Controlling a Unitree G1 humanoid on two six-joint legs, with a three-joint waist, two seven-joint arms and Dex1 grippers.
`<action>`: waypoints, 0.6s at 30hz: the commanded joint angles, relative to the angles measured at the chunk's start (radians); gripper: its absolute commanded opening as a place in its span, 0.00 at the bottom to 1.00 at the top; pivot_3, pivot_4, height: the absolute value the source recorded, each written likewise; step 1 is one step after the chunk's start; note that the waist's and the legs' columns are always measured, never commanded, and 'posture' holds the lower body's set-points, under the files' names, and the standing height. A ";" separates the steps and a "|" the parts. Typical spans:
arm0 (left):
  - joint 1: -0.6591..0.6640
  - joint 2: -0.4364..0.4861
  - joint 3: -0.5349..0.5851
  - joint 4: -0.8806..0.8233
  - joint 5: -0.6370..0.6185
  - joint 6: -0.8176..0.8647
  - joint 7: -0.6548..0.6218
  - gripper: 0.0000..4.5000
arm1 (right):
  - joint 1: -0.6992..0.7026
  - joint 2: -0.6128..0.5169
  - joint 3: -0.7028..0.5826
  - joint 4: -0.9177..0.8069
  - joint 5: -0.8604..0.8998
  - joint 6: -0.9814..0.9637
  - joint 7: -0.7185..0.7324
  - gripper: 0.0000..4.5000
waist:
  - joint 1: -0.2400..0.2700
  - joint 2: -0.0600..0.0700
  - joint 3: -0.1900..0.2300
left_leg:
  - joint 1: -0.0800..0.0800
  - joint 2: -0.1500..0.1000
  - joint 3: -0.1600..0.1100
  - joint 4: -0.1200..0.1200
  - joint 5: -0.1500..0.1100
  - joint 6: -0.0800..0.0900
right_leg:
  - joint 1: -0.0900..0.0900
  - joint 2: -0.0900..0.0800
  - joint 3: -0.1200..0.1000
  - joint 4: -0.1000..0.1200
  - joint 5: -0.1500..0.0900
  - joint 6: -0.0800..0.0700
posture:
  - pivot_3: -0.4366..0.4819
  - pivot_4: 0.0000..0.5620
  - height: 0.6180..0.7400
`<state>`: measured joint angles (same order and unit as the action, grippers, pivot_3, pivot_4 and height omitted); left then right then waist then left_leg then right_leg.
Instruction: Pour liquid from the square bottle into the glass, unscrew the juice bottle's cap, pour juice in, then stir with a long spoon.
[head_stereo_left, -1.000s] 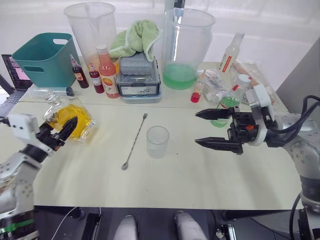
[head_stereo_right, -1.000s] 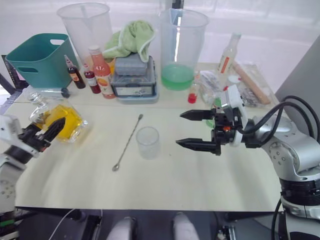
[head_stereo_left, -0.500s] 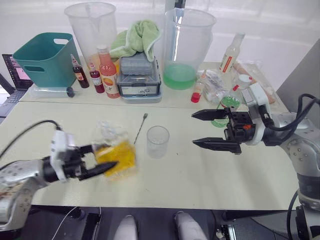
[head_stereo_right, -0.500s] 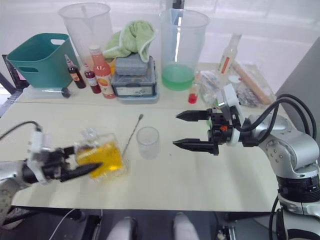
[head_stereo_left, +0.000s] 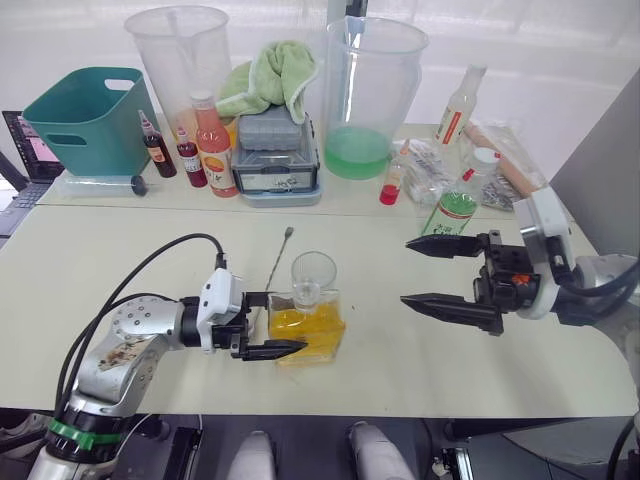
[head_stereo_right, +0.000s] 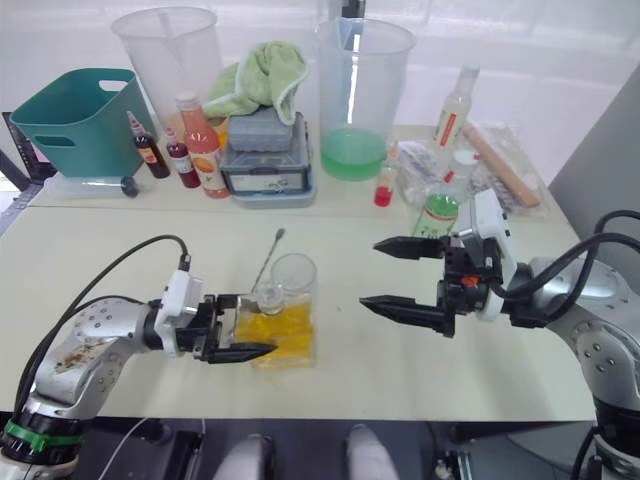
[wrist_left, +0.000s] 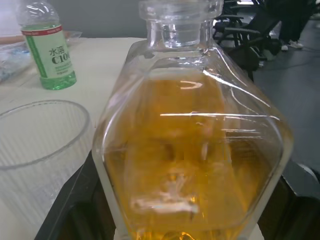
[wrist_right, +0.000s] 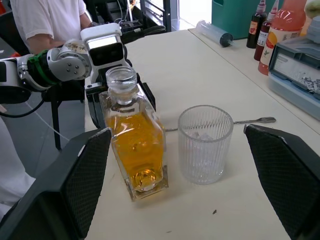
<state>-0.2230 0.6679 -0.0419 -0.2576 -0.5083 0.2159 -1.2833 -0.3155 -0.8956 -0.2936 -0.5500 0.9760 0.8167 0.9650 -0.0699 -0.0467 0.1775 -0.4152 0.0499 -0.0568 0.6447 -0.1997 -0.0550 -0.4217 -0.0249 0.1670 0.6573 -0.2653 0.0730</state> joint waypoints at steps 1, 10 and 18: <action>-0.024 -0.001 -0.004 0.033 0.022 -0.094 -0.045 0.62 | 0.014 -0.012 -0.046 -0.048 0.048 0.004 -0.036 1.00 | 0.000 0.000 0.000 | 0.000 0.000 0.000 0.000 0.000 0.000 | 0.000 0.000 0.000 0.000 0.000 0.000 | 0.48 0.27 0.90; -0.051 0.013 -0.029 0.112 0.042 -0.087 -0.074 0.73 | 0.013 -0.028 -0.033 -0.046 0.074 -0.003 -0.066 1.00 | 0.003 0.000 0.000 | 0.000 0.000 0.000 0.000 0.000 0.000 | 0.001 0.000 0.000 0.000 0.000 0.000 | 0.48 0.27 0.90; -0.081 -0.002 0.034 0.039 -0.029 -0.010 0.013 0.99 | -0.002 -0.030 0.004 -0.038 0.058 -0.019 -0.057 1.00 | 0.003 0.000 0.000 | 0.000 0.000 0.000 0.000 0.000 0.000 | 0.001 0.000 0.000 0.000 0.000 0.000 | 0.48 0.27 0.90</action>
<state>-0.2772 0.6629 -0.0422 -0.1625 -0.4963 0.1816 -1.2932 -0.3037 -0.9127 -0.2824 -0.5774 1.0322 0.8152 0.8994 -0.0665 -0.0466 0.1775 -0.4149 0.0499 -0.0570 0.6453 -0.1996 -0.0548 -0.4208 -0.0250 0.1670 0.6576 -0.2653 0.0734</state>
